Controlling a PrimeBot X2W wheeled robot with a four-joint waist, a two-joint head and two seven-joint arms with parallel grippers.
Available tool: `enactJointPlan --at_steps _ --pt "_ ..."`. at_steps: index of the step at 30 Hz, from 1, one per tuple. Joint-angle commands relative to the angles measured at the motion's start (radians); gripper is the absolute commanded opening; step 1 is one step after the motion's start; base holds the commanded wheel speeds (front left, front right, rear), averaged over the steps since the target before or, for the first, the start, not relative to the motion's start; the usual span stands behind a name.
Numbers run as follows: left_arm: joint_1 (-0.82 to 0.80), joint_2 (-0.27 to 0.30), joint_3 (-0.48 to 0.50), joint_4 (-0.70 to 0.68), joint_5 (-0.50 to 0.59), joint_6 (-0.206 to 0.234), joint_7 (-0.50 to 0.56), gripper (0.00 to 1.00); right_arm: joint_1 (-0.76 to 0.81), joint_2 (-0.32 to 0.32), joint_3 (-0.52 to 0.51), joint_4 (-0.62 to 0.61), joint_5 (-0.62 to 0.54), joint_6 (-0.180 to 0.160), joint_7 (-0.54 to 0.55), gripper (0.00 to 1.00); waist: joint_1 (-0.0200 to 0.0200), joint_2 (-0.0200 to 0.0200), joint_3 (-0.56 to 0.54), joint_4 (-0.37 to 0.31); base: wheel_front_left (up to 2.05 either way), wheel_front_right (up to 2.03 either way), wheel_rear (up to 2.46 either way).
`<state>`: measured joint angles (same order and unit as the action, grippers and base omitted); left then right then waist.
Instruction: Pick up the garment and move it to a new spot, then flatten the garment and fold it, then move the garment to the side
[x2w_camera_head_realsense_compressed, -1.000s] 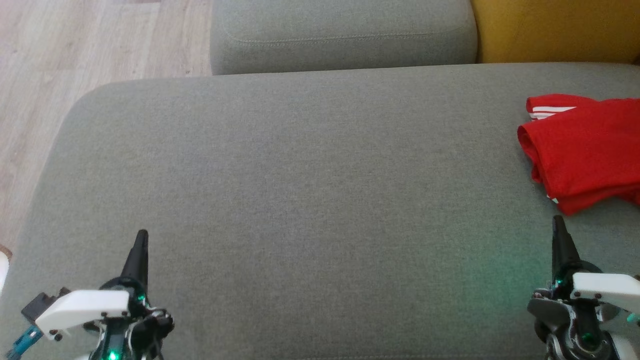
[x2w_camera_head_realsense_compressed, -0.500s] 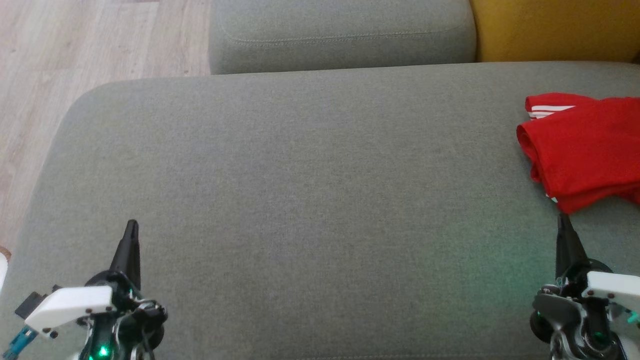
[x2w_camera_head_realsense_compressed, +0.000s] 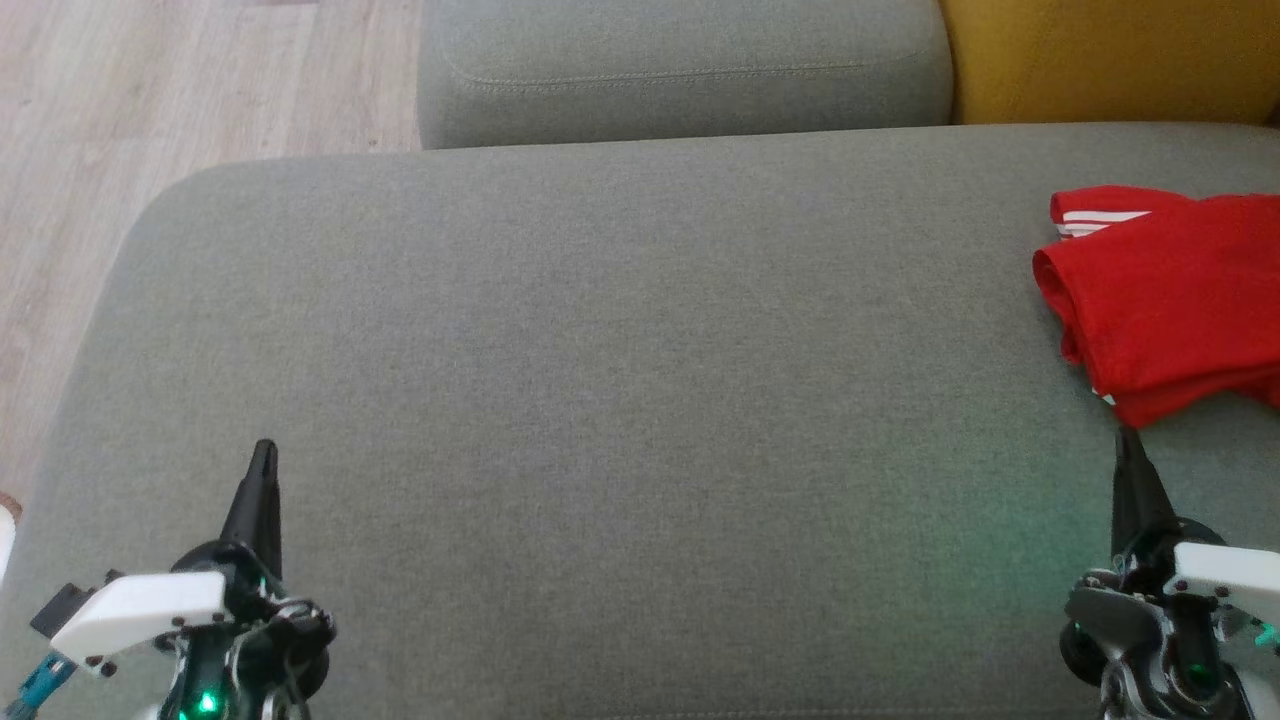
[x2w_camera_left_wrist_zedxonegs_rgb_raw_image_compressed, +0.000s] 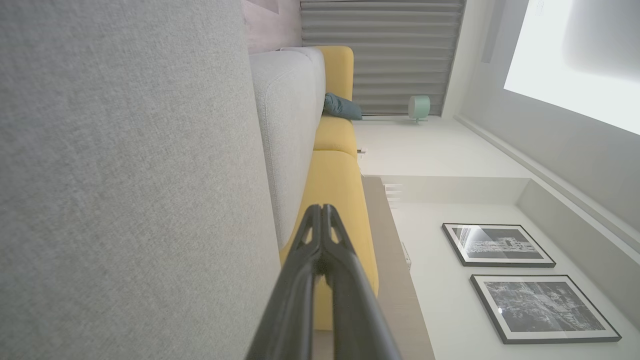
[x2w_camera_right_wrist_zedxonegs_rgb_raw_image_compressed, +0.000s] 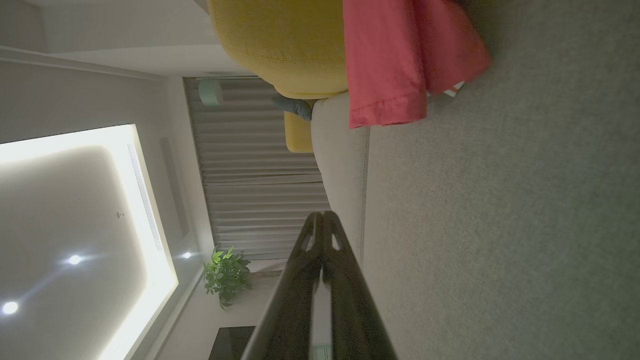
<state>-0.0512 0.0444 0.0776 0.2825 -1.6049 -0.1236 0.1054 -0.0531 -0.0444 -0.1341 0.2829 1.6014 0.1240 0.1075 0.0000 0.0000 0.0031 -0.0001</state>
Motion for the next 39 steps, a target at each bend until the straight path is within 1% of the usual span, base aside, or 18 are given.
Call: enactJointPlan --at_steps 1,39 --pt "-0.057 0.007 0.036 -0.037 -0.004 -0.007 0.007 0.0 -0.055 -0.006 0.02 -0.038 0.007 0.007 0.006 0.0 0.0 0.0 0.0 0.0 0.0 0.0 0.0" --pt "-0.057 0.006 0.037 -0.037 -0.003 -0.007 0.008 0.0 -0.055 -0.006 0.02 -0.038 0.007 0.007 0.006 0.0 0.0 0.0 0.0 0.0 0.0 0.0 0.0"
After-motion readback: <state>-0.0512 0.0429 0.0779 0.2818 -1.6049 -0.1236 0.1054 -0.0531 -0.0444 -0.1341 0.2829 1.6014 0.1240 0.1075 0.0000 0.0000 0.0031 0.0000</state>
